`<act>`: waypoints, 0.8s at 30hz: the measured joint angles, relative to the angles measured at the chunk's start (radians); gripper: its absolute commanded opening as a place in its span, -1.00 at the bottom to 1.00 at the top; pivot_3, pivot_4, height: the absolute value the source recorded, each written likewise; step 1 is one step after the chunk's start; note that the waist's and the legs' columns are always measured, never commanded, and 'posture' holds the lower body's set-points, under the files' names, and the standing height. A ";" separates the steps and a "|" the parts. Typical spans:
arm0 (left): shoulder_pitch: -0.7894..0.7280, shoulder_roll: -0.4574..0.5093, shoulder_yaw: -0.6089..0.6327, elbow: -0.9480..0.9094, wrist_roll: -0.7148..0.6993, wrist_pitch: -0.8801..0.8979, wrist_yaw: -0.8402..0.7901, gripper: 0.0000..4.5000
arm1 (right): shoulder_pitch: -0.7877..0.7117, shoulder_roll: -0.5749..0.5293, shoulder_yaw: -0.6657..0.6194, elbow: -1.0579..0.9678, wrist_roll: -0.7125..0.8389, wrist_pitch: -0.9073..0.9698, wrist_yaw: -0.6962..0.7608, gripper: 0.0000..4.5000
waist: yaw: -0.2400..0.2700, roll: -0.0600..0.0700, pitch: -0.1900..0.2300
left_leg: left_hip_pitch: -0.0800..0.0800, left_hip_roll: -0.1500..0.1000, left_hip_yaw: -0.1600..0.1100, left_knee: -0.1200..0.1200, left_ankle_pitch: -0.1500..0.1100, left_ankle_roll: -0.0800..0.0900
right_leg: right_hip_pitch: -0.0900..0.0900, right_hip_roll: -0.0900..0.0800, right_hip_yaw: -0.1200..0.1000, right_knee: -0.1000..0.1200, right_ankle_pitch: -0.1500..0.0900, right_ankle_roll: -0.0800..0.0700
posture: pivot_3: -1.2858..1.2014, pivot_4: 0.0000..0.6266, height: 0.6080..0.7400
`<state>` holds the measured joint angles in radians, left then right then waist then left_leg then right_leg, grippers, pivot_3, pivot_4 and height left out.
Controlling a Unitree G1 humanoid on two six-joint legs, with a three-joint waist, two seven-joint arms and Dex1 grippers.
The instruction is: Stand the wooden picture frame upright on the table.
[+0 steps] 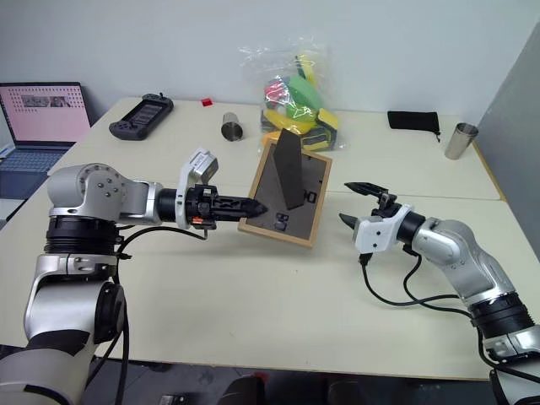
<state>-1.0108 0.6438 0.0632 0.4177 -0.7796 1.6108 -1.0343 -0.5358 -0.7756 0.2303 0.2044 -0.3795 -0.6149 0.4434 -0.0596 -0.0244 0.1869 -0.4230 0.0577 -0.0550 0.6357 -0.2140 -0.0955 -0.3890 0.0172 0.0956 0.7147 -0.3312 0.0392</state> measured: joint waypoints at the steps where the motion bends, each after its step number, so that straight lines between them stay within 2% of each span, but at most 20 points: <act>1: 0.004 0.009 -0.002 0.000 -0.028 0.000 0.014 -0.41 | -0.010 0.004 0.002 0.027 -0.017 -0.030 -0.017 0.56 | 0.000 0.000 0.000 | 0.000 0.000 0.000 0.002 0.000 0.000 | 0.000 0.000 0.000 0.000 0.000 0.000 | 0.03 -0.52 1.00; 9: 0.048 0.070 -0.049 -0.011 -0.270 0.000 0.158 -0.41 | -0.123 0.061 0.024 0.191 -0.117 -0.147 -0.123 0.56 | -0.001 0.000 0.000 | 0.000 0.000 0.000 0.005 -0.001 0.002 | 0.001 0.000 0.001 0.002 0.000 0.000 | 0.03 -0.52 1.00; 16: 0.092 0.055 -0.051 -0.012 -0.379 0.000 0.305 -0.41 | -0.193 0.085 0.024 0.208 -0.131 -0.145 -0.164 0.56 | 0.001 0.000 0.000 | 0.000 0.000 0.000 0.007 -0.001 0.002 | 0.002 0.000 0.001 0.002 0.000 0.000 | 0.03 -0.52 1.00; 24: 0.097 0.035 -0.027 -0.008 -0.492 0.000 0.435 -0.41 | -0.187 0.106 0.024 0.207 -0.153 -0.140 -0.182 0.56 | 0.000 0.000 0.000 | 0.000 0.000 0.000 0.007 0.000 0.000 | 0.002 -0.001 0.001 0.002 0.000 0.000 | 0.03 -0.52 1.00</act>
<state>-0.9134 0.6793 0.0365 0.4095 -1.2713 1.6107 -0.5995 -0.7229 -0.6691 0.2541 0.4113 -0.5323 -0.7547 0.2614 -0.0592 -0.0243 0.1868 -0.4230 0.0574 -0.0555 0.6429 -0.2142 -0.0952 -0.3869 0.0166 0.0963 0.7169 -0.3311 0.0391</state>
